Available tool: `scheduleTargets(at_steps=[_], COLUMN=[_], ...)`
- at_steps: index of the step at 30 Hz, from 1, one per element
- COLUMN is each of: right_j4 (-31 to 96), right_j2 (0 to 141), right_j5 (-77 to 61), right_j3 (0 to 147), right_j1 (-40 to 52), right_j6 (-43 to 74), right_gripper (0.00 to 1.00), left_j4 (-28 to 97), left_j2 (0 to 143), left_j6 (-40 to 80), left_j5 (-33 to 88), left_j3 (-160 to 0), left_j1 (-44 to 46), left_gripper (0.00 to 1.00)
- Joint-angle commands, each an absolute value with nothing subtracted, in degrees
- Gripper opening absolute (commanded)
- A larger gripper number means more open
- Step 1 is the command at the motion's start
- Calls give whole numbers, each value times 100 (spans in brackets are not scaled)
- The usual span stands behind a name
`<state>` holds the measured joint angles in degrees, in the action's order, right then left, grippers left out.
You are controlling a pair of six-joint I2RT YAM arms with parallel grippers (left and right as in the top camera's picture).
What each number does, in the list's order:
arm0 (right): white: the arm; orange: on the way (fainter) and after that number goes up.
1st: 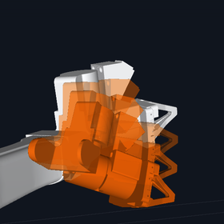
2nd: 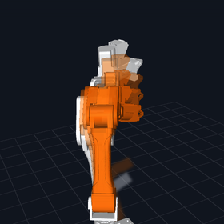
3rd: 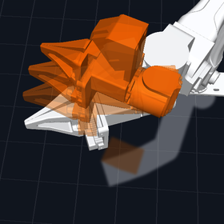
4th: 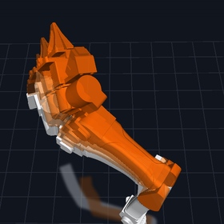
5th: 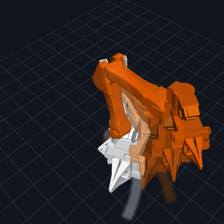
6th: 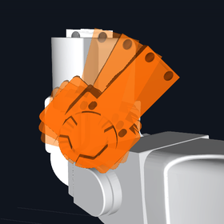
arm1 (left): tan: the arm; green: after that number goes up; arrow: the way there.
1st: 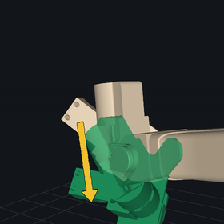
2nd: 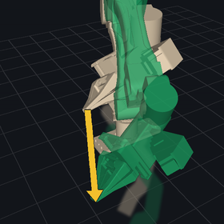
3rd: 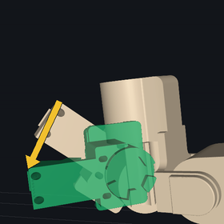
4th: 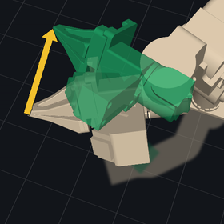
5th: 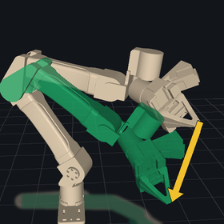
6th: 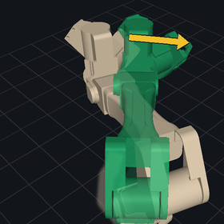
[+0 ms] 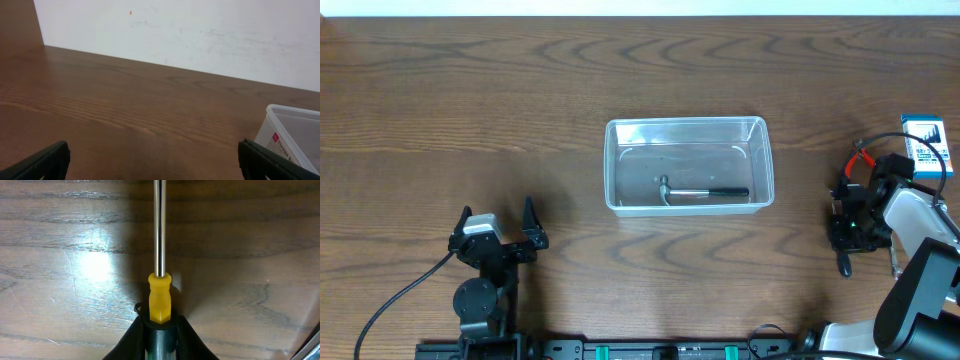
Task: Pack container
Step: 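Close the right gripper on the screwdriver handle and lift it, then carry the screwdriver left and lower it into the container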
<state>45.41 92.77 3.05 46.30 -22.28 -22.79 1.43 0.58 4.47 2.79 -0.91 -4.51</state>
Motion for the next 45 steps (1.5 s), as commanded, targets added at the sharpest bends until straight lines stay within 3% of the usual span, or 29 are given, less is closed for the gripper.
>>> scheduleTargets(at_steps=[1,13,24,33,39,45], right_j4=[4532,4654,5881,6410,6060,5470], right_j2=[9301,9301,9301,9301,9301,9317], right_j5=[316,314,-587,-644,-644,-646], right_j3=[4582,5081,7546,9312,9472,9470], right_j1=[-2285,-2279,-1911,-427,851,1761], right_j6=[-2165,-2141,-2333,-3173,-4003,-4095], right_gripper=[5,1,1,1,1,1], left_j4=[399,399,399,401,399,401], left_j2=[23,23,23,23,23,23], left_j6=[416,416,416,416,416,416], left_j5=[187,187,187,187,187,187], left_j3=[-23,-23,-23,-23,-23,-23], left_j1=[-486,-486,-486,-486,-486,-486], left_gripper=[98,98,98,98,98,98])
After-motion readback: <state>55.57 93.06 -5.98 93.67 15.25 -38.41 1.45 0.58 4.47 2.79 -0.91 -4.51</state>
